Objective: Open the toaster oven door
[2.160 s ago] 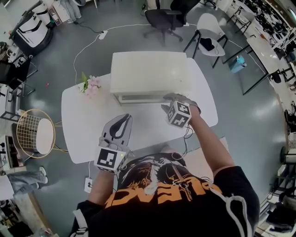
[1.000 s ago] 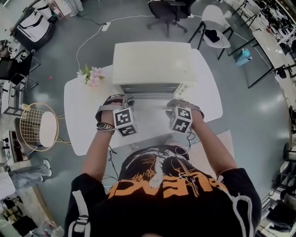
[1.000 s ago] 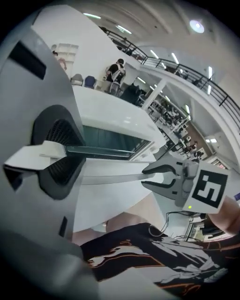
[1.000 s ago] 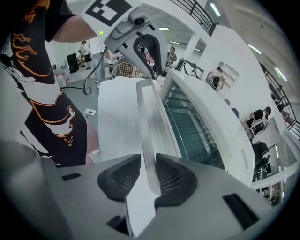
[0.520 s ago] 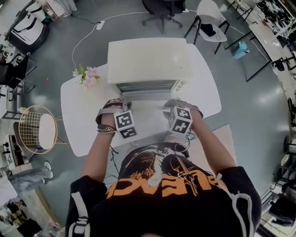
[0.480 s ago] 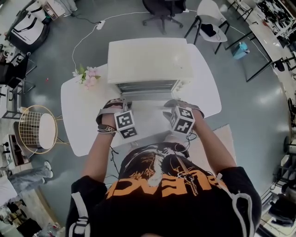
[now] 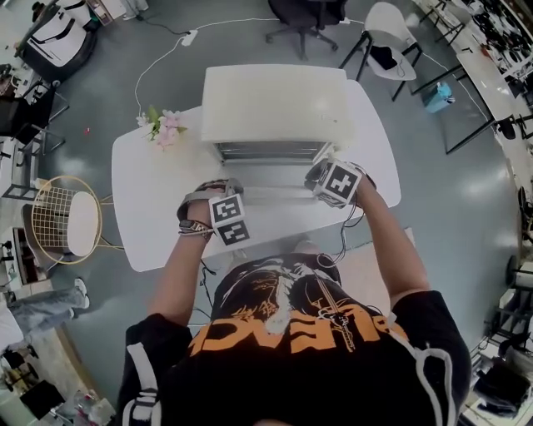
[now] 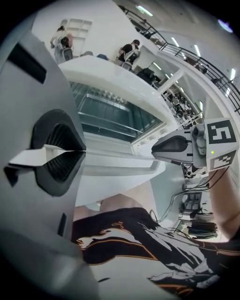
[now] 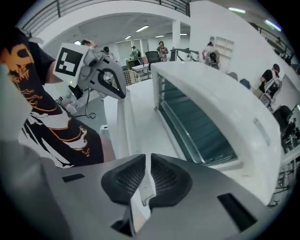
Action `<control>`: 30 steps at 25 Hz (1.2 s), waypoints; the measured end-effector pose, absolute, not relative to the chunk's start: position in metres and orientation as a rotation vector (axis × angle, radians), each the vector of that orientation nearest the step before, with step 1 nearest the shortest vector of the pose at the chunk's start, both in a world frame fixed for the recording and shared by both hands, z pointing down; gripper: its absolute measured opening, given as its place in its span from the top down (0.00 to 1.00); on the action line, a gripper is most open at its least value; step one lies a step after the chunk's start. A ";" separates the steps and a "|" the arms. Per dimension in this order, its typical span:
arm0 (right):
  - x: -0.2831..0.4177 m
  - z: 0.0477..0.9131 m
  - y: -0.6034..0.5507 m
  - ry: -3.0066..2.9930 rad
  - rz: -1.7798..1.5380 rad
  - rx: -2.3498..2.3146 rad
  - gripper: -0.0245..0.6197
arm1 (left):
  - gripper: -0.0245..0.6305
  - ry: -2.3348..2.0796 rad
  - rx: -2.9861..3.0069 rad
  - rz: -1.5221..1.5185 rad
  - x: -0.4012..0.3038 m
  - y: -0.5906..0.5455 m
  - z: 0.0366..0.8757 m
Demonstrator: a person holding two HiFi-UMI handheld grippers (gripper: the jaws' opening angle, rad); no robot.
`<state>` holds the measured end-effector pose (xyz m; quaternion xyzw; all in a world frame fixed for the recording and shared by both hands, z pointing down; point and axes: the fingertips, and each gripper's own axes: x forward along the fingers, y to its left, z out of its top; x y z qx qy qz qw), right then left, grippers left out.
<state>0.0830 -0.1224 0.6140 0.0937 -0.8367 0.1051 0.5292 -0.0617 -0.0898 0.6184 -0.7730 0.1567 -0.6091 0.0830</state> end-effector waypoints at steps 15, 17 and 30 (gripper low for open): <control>0.072 0.680 -0.076 -1.964 0.424 0.133 0.93 | 0.93 1.275 -2.946 -0.444 -0.050 -0.087 0.505; 0.070 0.689 -0.073 -1.957 0.439 0.137 0.93 | 0.93 1.352 -2.941 -0.279 -0.055 -0.089 0.484; 0.072 0.747 -0.051 -1.884 0.455 0.184 0.94 | 0.93 1.495 -2.749 -0.125 -0.069 -0.082 0.433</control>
